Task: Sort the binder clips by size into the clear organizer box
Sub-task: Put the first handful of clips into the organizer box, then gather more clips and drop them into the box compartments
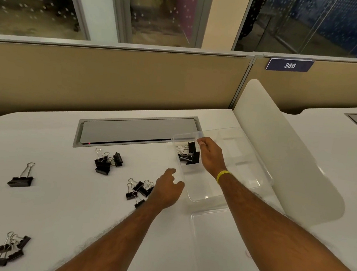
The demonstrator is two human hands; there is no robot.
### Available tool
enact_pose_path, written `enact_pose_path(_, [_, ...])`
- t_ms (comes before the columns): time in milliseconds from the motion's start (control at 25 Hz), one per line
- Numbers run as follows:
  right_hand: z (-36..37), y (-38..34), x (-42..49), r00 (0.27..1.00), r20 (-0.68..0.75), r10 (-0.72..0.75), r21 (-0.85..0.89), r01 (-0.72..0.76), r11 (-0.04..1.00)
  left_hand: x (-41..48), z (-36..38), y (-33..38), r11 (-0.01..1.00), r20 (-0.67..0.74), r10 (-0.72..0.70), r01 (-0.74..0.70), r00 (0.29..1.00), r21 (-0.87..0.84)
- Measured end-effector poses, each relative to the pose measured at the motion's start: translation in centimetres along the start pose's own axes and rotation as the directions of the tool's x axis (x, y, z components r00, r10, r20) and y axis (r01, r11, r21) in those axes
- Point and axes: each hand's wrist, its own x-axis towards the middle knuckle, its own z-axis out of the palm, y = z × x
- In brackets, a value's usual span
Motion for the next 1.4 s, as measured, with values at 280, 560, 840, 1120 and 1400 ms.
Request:
enact_pose_path(280, [-0.2, -1.0, -4.6, 0.994, 0.087, -0.070, -0.117, 0.080, 0.990, -2.5, -2.9, -0.9, 0.946, -0.125, 0.211, -0.170, 0.969, 0.276])
enact_pose_path(560, [2.5, -3.3, -11.3, 0.941, 0.245, -0.233, -0.343, 0.309, 0.887, -6.8, -8.0, -4.0, 0.724, -0.143, 0.392, -0.209, 0.909, 0.657])
enact_pose_path(840, [7.9, -6.6, -17.8, 0.894, 0.367, -0.257, -0.496, 0.422, 0.759, -12.5, -13.5, -9.9, 0.595, -0.185, 0.377, -0.084, 0.908, 0.800])
enact_pose_path(1120, [13.9, -10.0, -23.6, 0.881, 0.427, -0.203, -0.524, 0.424, 0.738, -17.9, -19.8, -16.7, 0.588, -0.236, 0.297, 0.018, 0.925, 0.809])
enact_pose_path(1400, [19.6, -12.7, -27.4, 0.859, 0.471, -0.200, -0.530, 0.457, 0.714, -21.0, -25.0, -22.2, 0.614, -0.275, 0.245, 0.071, 0.930, 0.786])
